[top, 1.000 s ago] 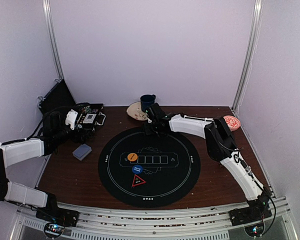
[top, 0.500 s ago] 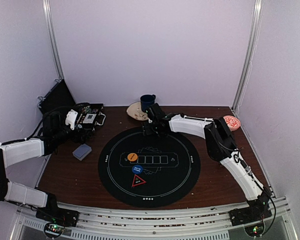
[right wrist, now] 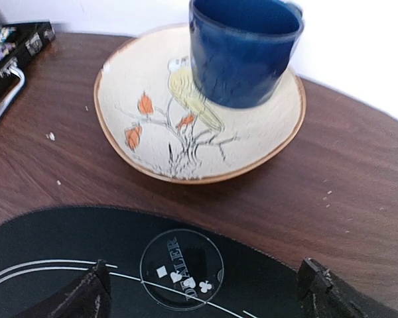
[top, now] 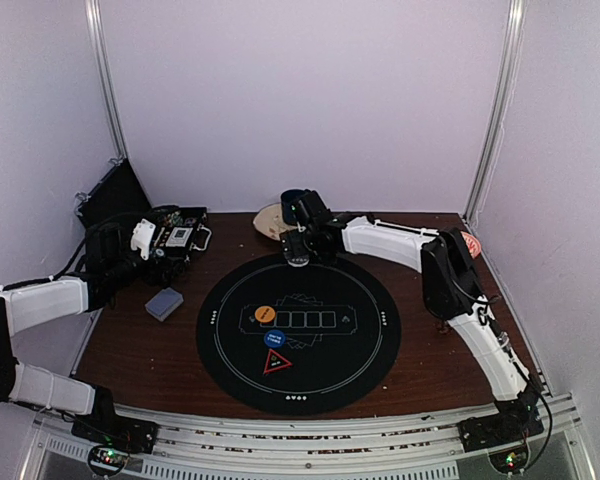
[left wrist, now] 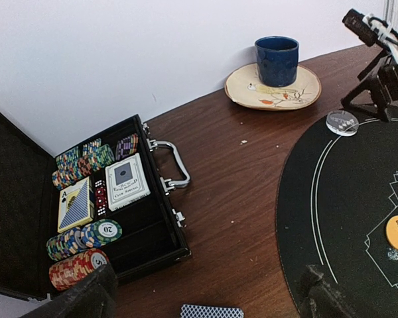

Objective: Distribute texas hold em gaming equipment
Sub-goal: Move the dealer button to the poker table mat, then pick up the small blind button from the poker table mat.

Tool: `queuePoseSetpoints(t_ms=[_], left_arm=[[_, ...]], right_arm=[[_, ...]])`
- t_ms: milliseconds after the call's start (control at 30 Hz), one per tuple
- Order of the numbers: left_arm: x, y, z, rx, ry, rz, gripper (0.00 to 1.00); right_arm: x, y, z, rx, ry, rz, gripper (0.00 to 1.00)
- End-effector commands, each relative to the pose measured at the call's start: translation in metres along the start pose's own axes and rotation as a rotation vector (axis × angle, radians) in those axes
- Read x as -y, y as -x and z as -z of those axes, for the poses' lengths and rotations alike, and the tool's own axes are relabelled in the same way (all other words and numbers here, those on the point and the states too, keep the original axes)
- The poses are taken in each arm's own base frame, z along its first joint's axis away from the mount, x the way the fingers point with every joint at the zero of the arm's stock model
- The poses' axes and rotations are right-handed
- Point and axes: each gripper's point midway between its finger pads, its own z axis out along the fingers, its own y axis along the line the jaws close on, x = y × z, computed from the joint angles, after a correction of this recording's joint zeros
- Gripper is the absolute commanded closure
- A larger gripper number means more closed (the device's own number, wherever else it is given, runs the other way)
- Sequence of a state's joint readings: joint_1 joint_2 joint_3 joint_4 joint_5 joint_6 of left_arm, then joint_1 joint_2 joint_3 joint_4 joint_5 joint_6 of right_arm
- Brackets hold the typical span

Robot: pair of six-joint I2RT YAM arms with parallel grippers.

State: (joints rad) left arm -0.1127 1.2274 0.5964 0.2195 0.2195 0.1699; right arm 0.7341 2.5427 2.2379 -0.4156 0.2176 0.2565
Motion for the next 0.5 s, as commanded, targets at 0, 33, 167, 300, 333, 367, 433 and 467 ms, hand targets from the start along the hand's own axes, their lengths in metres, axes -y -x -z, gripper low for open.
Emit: queuePoseSetpoints(t_ms=[0, 33, 167, 300, 333, 367, 433, 467], left_arm=[[-0.012, 0.023, 0.005, 0.070, 0.044, -0.016, 0.02], [-0.012, 0.023, 0.005, 0.072, 0.046, -0.016, 0.02], [-0.012, 0.023, 0.005, 0.073, 0.046, -0.016, 0.02], [-0.012, 0.023, 0.005, 0.071, 0.044, -0.016, 0.02], [-0.012, 0.023, 0.005, 0.072, 0.043, -0.016, 0.02], [-0.011, 0.023, 0.005, 0.071, 0.042, -0.016, 0.02], [-0.011, 0.023, 0.005, 0.072, 0.040, -0.016, 0.02], [-0.011, 0.023, 0.005, 0.073, 0.039, -0.015, 0.02]], right_arm=[[0.002, 0.017, 0.025, 0.043, -0.082, 0.068, 0.00], [-0.001, 0.016, 0.028, 0.045, -0.091, 0.091, 0.00], [-0.021, 0.013, 0.053, 0.065, -0.076, 0.178, 0.00], [-0.050, -0.002, 0.081, 0.056, 0.036, 0.219, 0.00], [-0.059, -0.007, 0.088, 0.046, 0.074, 0.231, 0.00], [-0.068, -0.012, 0.096, 0.036, 0.108, 0.242, 0.00], [-0.084, -0.027, 0.109, 0.007, 0.170, 0.261, 0.00], [-0.093, -0.038, 0.114, -0.012, 0.204, 0.271, 0.00]])
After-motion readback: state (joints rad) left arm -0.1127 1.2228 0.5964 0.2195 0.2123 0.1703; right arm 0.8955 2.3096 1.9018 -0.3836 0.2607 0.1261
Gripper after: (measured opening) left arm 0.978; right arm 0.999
